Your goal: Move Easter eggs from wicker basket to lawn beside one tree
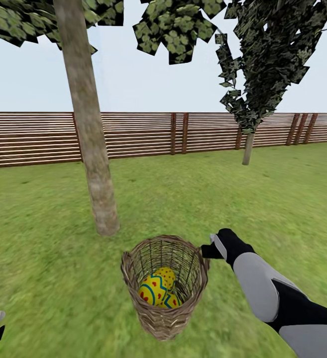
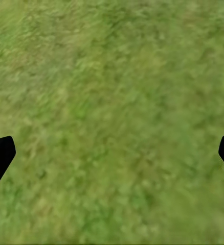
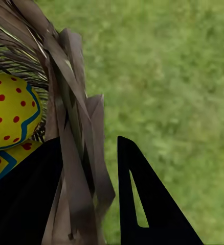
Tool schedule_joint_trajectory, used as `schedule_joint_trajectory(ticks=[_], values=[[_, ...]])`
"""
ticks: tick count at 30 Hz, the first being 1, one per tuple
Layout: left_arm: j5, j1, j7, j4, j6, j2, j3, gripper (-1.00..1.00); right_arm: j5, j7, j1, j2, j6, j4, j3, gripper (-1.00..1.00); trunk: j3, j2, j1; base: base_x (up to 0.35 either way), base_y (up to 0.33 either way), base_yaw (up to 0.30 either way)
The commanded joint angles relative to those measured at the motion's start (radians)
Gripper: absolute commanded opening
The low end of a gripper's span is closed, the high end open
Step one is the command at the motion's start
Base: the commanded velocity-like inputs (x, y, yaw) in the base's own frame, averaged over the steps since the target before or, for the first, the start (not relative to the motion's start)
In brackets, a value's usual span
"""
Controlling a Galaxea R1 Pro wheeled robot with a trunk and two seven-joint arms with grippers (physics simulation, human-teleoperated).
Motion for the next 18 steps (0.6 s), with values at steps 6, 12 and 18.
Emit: schedule_joint_trajectory(ticks=[6, 12, 18], values=[[0.004, 0.0, -0.003, -0.001, 0.005, -0.001, 0.001, 1.0, -0.001, 0.003, -0.001, 0.001, 0.004, -0.002, -0.011, -1.0, -0.001, -0.001, 0.001, 0.337, 0.091, 0.181], [0.004, 0.0, -0.002, 0.0, 0.004, -0.001, 0.001, 1.0, -0.001, 0.003, -0.001, 0.001, 0.004, -0.002, -0.011, -1.0, -0.001, -0.001, 0.001, 0.337, 0.08, 0.093], [0.005, 0.0, -0.002, 0.013, 0.004, 0.0, 0.001, 1.0, -0.001, 0.003, -0.001, 0.001, 0.004, -0.002, -0.011, -1.0, -0.001, -0.001, 0.001, 0.337, 0.045, 0.108]])
